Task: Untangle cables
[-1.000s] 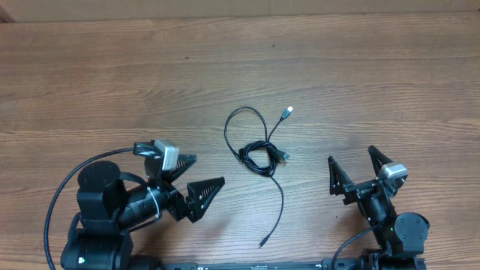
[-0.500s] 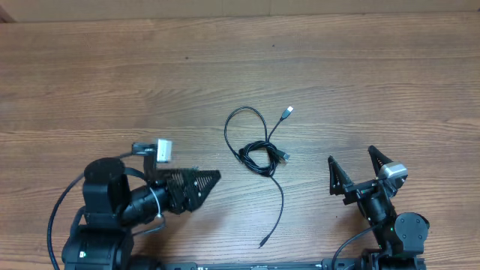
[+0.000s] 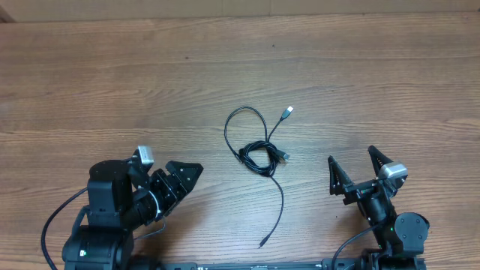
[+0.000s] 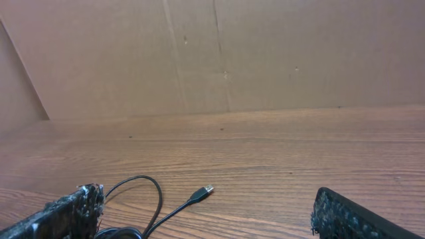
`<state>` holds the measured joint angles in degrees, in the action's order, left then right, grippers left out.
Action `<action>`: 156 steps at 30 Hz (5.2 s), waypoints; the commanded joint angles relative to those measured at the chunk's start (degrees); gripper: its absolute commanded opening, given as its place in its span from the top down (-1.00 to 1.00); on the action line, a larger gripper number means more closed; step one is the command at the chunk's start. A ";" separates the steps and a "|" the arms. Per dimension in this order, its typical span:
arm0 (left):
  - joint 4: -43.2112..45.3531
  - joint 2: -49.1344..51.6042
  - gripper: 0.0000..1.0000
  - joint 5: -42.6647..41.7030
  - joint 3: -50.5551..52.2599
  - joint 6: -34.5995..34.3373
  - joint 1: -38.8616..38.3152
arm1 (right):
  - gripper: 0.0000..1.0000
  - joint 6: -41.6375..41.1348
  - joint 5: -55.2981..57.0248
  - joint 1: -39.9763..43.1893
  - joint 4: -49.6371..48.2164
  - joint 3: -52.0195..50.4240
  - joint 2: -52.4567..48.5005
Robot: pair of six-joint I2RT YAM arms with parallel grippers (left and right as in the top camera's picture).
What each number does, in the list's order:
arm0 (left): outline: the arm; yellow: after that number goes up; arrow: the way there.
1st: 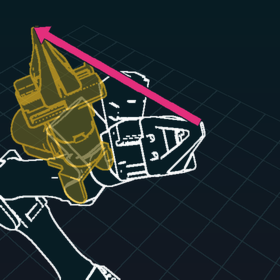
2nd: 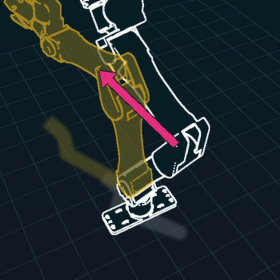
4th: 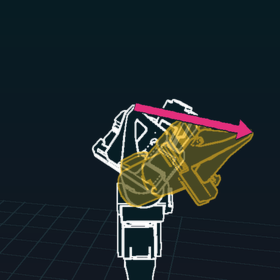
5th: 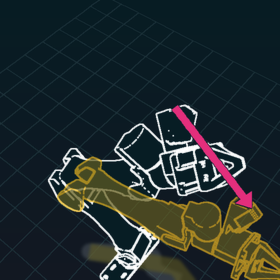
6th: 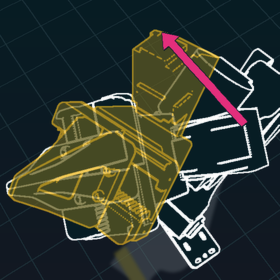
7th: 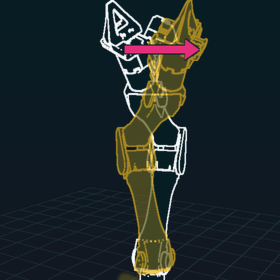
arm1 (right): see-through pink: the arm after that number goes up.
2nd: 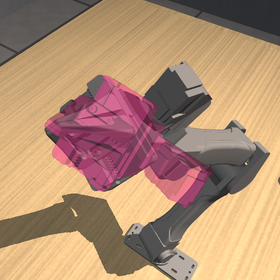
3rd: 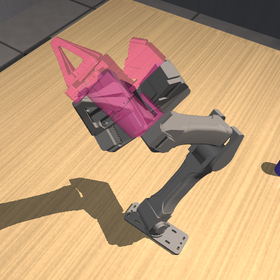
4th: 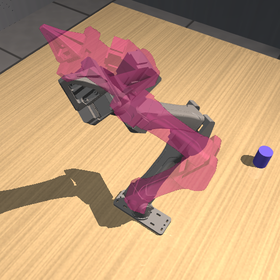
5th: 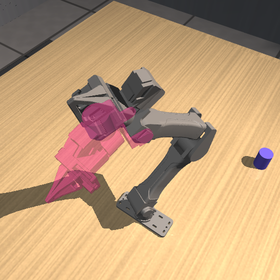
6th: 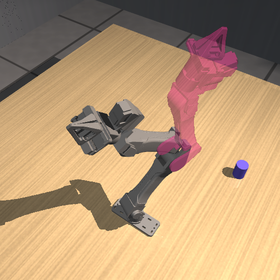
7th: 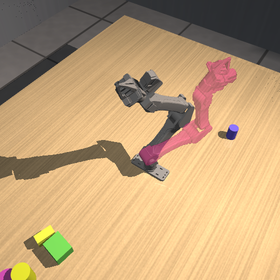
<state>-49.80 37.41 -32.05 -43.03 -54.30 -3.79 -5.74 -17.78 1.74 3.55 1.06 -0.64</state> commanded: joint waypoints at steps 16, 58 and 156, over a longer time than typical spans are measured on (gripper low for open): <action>-17.55 9.79 -0.39 24.33 -20.79 10.58 -0.37 | -0.99 0.46 0.15 -0.24 -0.26 -0.61 0.48; -8.63 59.25 -0.36 36.85 -36.26 8.39 -33.38 | -1.00 0.46 0.15 -0.24 -0.26 -0.61 0.48; -28.92 56.72 0.92 31.67 -50.88 30.97 -24.39 | -1.00 -25.24 -18.71 -0.24 -0.39 -0.61 0.46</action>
<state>-79.53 94.63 -1.23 -92.97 -26.72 -27.77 -17.21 -25.78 1.72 3.51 1.06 -0.62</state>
